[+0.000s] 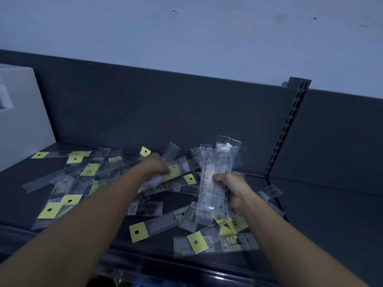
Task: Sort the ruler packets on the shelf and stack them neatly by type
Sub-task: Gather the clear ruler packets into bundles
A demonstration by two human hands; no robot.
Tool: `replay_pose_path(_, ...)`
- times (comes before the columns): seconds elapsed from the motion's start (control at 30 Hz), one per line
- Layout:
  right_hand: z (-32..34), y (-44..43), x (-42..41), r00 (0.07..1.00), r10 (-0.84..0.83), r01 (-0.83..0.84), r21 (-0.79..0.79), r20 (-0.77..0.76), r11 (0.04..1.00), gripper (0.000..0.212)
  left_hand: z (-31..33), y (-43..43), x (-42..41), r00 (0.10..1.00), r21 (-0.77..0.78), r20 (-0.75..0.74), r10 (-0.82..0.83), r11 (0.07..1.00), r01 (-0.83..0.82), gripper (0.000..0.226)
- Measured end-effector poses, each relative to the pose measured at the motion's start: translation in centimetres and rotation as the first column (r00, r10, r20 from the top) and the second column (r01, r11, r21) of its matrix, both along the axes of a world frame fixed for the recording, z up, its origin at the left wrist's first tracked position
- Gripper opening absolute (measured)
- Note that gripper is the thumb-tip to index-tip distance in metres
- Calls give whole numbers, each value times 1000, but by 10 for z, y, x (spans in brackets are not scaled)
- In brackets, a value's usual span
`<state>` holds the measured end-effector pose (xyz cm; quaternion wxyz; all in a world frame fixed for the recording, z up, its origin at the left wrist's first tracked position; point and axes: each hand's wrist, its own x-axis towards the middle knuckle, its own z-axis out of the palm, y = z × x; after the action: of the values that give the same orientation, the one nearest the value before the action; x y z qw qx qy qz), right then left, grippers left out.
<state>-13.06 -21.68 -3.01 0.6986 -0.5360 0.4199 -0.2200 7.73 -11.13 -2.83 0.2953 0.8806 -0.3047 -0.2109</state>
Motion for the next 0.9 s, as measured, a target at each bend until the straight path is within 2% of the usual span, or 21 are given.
replay_pose_path(0.1,-1,-1,0,1000,-2,2,-2,3,1000,22,3,-2,5,993,-166,-103,49,984,-66,35)
replay_pose_path(0.17,-1,-2,0,1000,-4,4,-3,4,1000,21,8,-3,6,991,-233,-107,75,968,-98,19)
replay_pose_path(0.2,-1,-2,0,1000,-3,3,-3,2,1000,21,9,-4,6,989,-266,-119,90,957,-119,18)
replay_pose_path(0.3,-1,-2,1,1000,-3,3,-4,1,1000,23,15,-7,6,978,-376,-183,102,912,-165,25)
replay_pose_path(0.37,-1,-2,0,1000,-8,8,-3,4,1000,26,22,-9,2,965,-498,-237,108,840,-216,24)
replay_pose_path(0.47,0,-2,0,999,-23,23,9,26,1000,32,40,-12,-10,932,-706,-362,28,644,-294,19)
replay_pose_path(0.53,0,-2,1,998,-41,40,20,56,999,35,51,-13,-16,930,-797,-367,-24,523,-301,16)
replay_pose_path(0.6,2,-3,2,995,-55,53,29,85,998,36,61,-14,-21,929,-825,-367,-44,477,-304,13)
replay_pose_path(0.67,5,-3,3,991,-59,56,26,118,998,35,65,-16,-28,903,-814,-415,-108,488,-315,16)
replay_pose_path(0.77,9,1,4,986,-49,45,26,158,999,34,61,-16,-48,844,-749,-488,-223,604,-273,14)
replay_pose_path(0.83,10,5,4,986,-22,17,32,163,999,31,47,-17,-60,851,-708,-474,-226,673,-216,17)
replay_pose_path(0.9,11,10,5,984,17,-26,53,175,998,26,32,-20,-66,868,-679,-464,-176,701,-220,21)
